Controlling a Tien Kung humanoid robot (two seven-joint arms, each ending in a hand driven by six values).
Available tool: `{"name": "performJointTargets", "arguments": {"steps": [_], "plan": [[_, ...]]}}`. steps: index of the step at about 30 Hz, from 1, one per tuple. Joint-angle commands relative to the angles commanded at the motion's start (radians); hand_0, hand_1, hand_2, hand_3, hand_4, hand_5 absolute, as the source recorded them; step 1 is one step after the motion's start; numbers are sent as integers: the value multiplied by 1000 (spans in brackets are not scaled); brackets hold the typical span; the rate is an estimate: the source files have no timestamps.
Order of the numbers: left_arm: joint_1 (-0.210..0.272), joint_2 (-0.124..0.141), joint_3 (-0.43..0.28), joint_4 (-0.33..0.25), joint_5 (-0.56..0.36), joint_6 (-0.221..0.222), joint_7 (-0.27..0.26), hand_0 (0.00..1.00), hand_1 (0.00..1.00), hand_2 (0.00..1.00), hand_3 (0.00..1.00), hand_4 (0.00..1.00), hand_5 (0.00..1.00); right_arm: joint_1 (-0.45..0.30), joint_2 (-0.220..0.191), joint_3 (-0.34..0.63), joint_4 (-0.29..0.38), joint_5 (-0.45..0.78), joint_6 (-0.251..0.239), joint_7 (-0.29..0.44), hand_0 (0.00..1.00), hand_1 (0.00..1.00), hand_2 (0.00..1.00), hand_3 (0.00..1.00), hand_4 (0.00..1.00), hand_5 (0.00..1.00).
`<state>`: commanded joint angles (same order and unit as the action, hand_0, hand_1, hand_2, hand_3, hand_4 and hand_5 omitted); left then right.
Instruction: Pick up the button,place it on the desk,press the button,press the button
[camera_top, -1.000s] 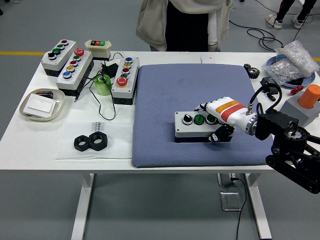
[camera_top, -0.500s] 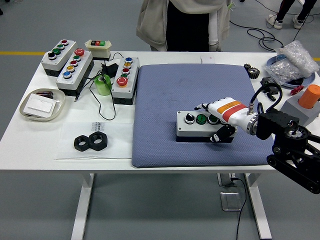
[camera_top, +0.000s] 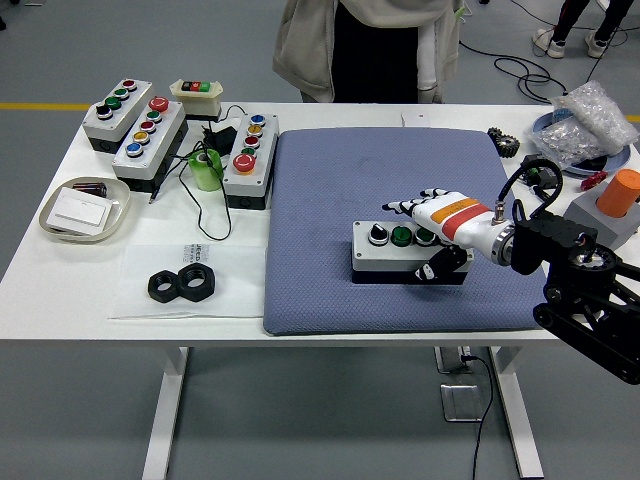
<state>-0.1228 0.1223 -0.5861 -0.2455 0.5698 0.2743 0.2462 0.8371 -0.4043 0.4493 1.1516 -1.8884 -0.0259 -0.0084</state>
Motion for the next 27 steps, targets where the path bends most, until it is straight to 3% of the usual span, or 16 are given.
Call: {"name": "performJointTargets", "arguments": {"steps": [12, 20, 21, 23, 26, 27], "plan": [[8, 0, -10, 1, 16, -1, 3, 692, 671, 774, 813, 734, 998, -44, -39, 76, 73, -36, 13, -14, 998, 903, 998, 998, 938, 255], [10, 1, -5, 1, 10, -1, 0, 692, 671, 775, 813, 733, 998, -137, -117, 222, 218, -21, -22, -53, 998, 904, 998, 998, 948, 265], [10, 1, -4, 2, 8, -1, -1, 693, 671, 775, 813, 732, 998, -153, -134, 238, 246, -18, -39, -75, 710, 639, 724, 998, 890, 313], [9, 1, -4, 2, 7, -1, -1, 693, 671, 775, 813, 732, 998, -170, -154, 255, 284, -18, -60, -106, 710, 639, 724, 998, 890, 313], [10, 1, -3, 2, 5, -1, -2, 693, 671, 775, 813, 732, 998, -217, -197, 293, 367, -51, -143, -199, 710, 639, 724, 998, 890, 313], [10, 0, -3, 2, 4, 0, -2, 693, 671, 775, 813, 731, 998, -227, -206, 300, 389, -43, -152, -221, 357, 278, 370, 872, 806, 402]]}}
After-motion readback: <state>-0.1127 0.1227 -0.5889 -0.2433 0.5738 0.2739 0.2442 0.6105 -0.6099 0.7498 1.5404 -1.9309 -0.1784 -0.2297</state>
